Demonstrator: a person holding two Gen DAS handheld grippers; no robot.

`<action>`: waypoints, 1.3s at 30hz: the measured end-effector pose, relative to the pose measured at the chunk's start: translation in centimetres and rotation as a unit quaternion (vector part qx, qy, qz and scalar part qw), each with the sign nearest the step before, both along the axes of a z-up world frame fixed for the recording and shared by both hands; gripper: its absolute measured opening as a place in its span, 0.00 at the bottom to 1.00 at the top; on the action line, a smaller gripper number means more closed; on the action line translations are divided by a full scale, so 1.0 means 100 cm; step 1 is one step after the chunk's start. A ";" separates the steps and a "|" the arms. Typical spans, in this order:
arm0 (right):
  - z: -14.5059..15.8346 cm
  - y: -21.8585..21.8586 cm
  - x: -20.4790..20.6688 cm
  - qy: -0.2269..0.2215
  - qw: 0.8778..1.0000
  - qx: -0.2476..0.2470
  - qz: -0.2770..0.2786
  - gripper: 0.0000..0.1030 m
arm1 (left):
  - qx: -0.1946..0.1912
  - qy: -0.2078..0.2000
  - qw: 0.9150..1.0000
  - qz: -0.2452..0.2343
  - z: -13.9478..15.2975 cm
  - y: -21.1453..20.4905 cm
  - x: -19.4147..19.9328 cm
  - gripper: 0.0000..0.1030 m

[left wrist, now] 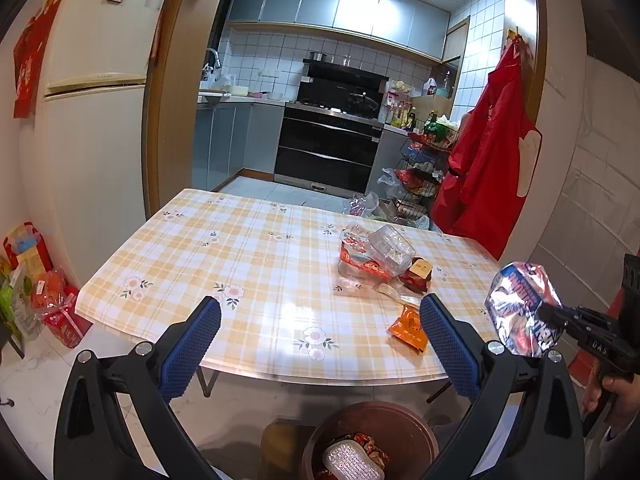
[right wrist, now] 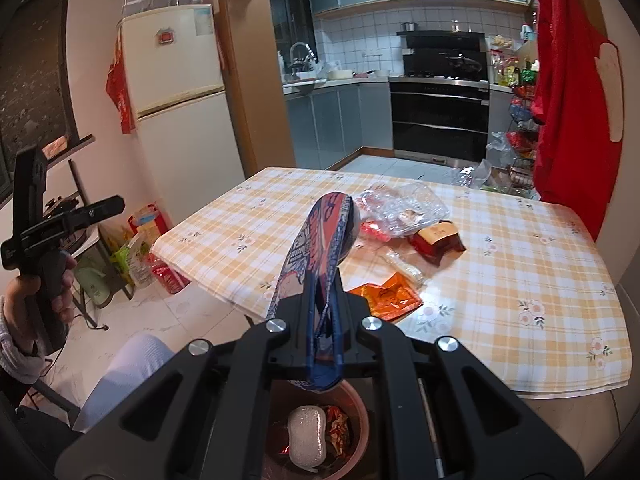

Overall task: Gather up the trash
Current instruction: 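Open the right tool over the brown bin to drop the blue wrapper, then reach the left tool to the orange snack bag and grasp it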

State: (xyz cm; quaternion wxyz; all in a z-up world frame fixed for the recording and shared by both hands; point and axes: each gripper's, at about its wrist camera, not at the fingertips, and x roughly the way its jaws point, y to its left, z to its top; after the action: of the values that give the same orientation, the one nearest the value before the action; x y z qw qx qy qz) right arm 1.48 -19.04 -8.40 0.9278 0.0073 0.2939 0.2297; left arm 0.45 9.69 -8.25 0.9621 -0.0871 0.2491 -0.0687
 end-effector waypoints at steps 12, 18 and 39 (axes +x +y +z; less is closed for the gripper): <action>-0.012 0.019 -0.001 0.019 0.999 -0.001 0.031 0.43 | -0.004 0.007 1.000 0.010 -0.008 0.004 0.002 0.94; -0.011 0.011 0.000 -0.004 1.000 -0.015 -0.014 0.88 | -0.008 0.013 1.000 0.014 -0.014 0.008 0.004 0.94; -0.055 -0.068 0.048 0.031 0.986 -0.038 -0.161 0.94 | 0.013 0.075 0.996 -0.052 -0.065 -0.054 0.076 0.94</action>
State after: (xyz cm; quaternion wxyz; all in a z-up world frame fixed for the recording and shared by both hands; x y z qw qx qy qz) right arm 6.30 -25.84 -13.94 0.9426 0.0267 0.3262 0.0655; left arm 8.01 4.28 -14.73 0.9370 -0.0666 0.3252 -0.1085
